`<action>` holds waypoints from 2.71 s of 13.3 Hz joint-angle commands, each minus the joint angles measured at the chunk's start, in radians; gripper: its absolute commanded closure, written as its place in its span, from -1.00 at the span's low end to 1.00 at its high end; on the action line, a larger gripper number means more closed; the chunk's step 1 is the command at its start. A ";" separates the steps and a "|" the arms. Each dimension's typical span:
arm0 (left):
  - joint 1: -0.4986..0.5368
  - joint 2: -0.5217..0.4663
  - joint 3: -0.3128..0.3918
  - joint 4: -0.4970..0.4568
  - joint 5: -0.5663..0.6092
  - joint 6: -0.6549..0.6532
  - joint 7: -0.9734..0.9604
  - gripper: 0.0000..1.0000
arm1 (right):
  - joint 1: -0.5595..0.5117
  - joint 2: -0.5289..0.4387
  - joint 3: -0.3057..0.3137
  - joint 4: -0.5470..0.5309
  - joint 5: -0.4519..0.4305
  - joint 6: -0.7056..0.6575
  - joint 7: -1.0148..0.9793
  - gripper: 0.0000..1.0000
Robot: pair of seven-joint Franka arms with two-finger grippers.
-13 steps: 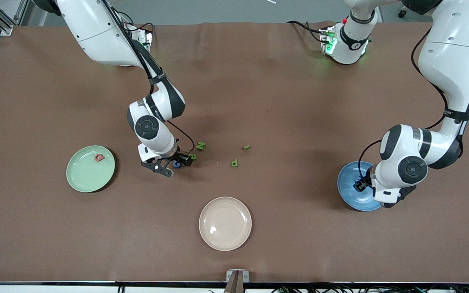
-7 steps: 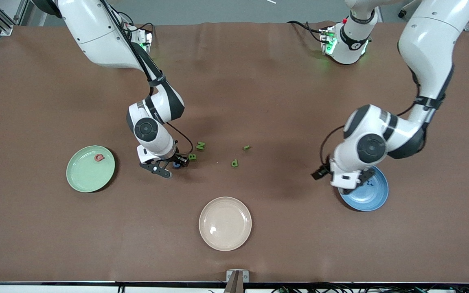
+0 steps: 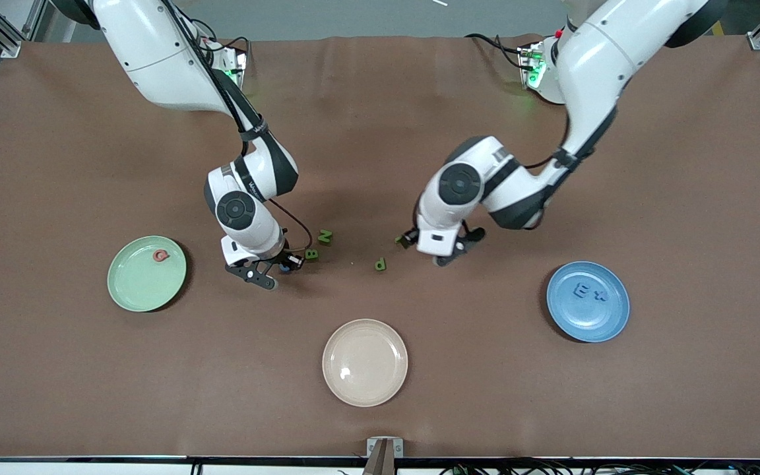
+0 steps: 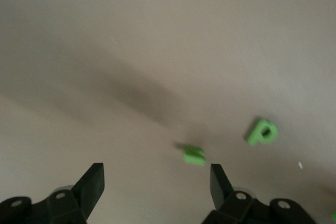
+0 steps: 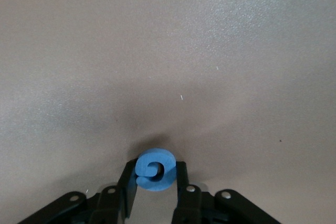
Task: Sort upper and lower case letters into plates
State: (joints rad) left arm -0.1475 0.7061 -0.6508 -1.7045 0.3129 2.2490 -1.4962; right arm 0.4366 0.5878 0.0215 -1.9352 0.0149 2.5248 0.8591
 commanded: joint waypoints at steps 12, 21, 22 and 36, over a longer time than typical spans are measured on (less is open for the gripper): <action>-0.181 0.130 0.117 0.092 0.150 0.103 0.016 -0.21 | -0.203 -0.301 -0.002 0.005 -0.019 -0.458 -0.418 0.73; -0.184 0.133 0.141 0.094 0.160 0.089 0.008 0.00 | -0.484 -0.191 -0.003 -0.001 -0.019 -0.290 -0.992 0.71; -0.176 0.128 0.141 0.092 0.160 0.078 0.004 0.06 | -0.493 -0.166 -0.003 -0.001 -0.019 -0.262 -1.000 0.71; -0.150 0.076 0.151 0.097 0.160 -0.054 -0.116 1.00 | -0.507 -0.040 -0.002 -0.036 -0.010 -0.123 -1.034 0.22</action>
State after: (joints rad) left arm -0.3181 0.8300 -0.5094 -1.5985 0.4514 2.2405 -1.5901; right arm -0.0485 0.5546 0.0020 -1.9523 0.0047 2.3879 -0.1626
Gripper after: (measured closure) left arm 0.899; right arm 0.656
